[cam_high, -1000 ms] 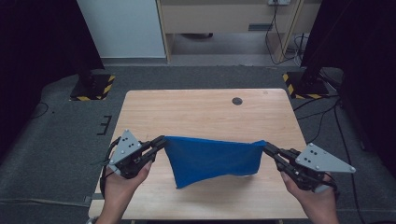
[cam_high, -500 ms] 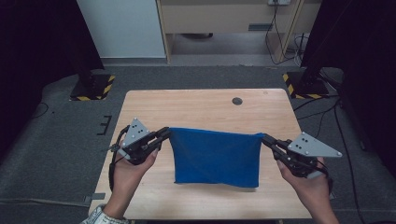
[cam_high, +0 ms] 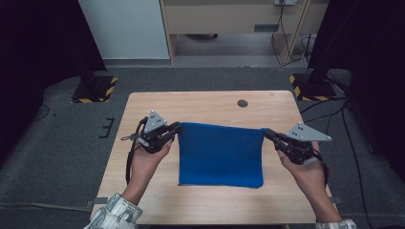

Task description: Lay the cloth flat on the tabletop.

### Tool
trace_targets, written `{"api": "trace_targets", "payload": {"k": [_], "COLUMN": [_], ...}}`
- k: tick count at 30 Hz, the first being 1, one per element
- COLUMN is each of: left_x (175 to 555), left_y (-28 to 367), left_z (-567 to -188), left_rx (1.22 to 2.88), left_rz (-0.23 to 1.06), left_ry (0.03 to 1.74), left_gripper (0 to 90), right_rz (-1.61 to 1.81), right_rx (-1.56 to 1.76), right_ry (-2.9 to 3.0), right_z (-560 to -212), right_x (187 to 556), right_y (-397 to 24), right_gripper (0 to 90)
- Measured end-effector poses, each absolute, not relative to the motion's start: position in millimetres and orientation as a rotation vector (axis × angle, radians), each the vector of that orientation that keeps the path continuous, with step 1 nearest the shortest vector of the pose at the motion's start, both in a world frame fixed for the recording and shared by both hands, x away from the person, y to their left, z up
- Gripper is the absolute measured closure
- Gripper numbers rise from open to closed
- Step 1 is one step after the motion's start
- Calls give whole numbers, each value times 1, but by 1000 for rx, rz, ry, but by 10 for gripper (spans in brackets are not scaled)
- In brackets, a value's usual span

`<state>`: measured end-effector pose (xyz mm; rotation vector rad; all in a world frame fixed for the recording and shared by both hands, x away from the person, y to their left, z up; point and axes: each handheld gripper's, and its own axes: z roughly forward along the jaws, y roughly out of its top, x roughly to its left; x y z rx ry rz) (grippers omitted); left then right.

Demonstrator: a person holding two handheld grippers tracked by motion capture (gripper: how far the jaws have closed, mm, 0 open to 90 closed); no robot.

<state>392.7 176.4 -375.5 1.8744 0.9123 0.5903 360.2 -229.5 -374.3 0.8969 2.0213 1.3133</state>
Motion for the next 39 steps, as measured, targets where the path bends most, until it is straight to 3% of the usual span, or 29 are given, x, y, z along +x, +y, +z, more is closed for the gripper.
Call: {"api": "trace_targets", "payload": {"k": [23, 39], "left_x": [462, 481], "left_y": [165, 157], "left_z": [-434, -442], "left_rx": [1935, 1947], "left_rz": [522, 531], "left_ry": [1074, 1121], "left_gripper": [827, 831], "right_rz": [1158, 1149], "right_rx": [1038, 1114], "right_ry": [2103, 2092], "right_z": [-430, -443], "right_x": [434, 455], "right_y": [-221, -220], "right_gripper": [893, 893]}}
